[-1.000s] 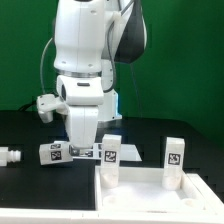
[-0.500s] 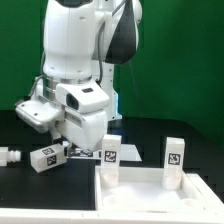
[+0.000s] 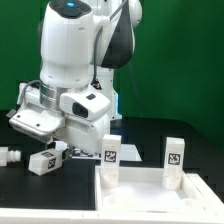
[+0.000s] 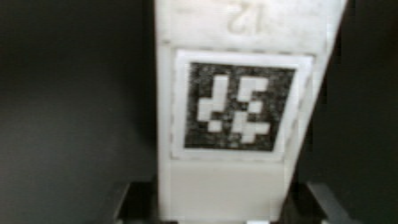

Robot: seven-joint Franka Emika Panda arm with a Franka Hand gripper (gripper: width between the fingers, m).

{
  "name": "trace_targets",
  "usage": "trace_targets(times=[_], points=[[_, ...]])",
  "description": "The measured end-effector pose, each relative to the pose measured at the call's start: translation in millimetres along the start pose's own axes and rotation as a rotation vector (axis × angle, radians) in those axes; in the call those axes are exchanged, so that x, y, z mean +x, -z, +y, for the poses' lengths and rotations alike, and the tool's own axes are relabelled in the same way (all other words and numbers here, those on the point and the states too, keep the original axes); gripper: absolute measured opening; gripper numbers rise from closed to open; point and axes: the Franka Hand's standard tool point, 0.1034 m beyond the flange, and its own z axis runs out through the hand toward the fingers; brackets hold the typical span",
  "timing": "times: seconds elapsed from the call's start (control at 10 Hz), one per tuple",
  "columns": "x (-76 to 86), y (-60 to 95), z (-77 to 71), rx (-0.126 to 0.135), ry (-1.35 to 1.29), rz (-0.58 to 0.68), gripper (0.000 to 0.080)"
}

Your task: Assemble square table

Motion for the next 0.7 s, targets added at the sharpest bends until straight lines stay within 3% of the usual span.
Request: trace_targets(times=[0.1,0.6,0.7], points=[[0.8,-0.7,-1.9,0.022,0.074,-0.012,0.0284],[-0.8,-1.4,-5.6,0.025,0.065,-0.012,0.0284],[-0.4,-0.9,-7.5,0.024,0.045,-0.013,0.0444]])
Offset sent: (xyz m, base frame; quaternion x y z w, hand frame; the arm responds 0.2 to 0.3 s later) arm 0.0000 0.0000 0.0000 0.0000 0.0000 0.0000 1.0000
